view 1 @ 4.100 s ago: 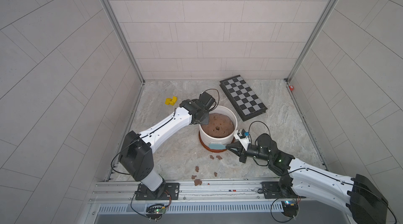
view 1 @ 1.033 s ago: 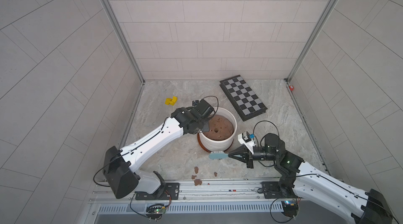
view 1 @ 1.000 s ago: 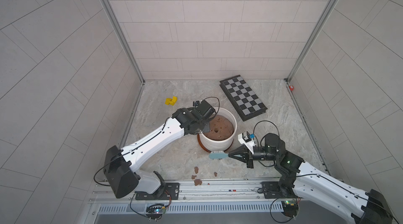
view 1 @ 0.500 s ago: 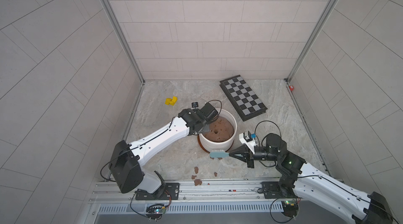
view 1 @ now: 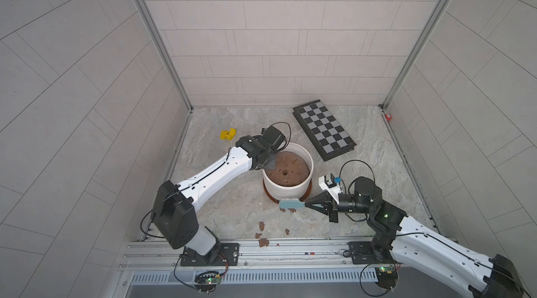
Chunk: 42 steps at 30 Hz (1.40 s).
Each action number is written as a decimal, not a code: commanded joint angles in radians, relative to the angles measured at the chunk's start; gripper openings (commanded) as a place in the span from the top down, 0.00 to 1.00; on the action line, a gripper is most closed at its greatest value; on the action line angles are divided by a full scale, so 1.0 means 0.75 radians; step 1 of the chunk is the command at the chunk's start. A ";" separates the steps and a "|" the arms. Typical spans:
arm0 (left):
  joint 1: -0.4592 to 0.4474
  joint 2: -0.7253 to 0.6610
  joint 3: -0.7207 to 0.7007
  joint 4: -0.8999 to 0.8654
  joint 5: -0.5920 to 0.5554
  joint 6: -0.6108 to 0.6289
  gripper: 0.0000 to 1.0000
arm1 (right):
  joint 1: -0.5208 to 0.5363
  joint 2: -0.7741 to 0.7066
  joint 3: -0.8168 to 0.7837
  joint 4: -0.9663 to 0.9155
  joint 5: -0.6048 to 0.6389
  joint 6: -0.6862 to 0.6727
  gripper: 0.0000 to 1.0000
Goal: Scrub the dried mud off the ceramic pot
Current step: Adjust the pot on the tray.
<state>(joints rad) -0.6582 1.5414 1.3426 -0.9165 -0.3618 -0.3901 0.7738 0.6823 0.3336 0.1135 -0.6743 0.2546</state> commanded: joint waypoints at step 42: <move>0.240 -0.128 0.156 0.080 0.280 0.319 0.07 | -0.032 -0.282 0.399 -1.095 0.593 0.306 1.00</move>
<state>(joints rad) -0.4942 1.4635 1.4845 -0.8894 -0.1360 -0.1036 0.7460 0.4812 0.5907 -0.5343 -0.3660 0.4004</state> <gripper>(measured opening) 0.900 0.053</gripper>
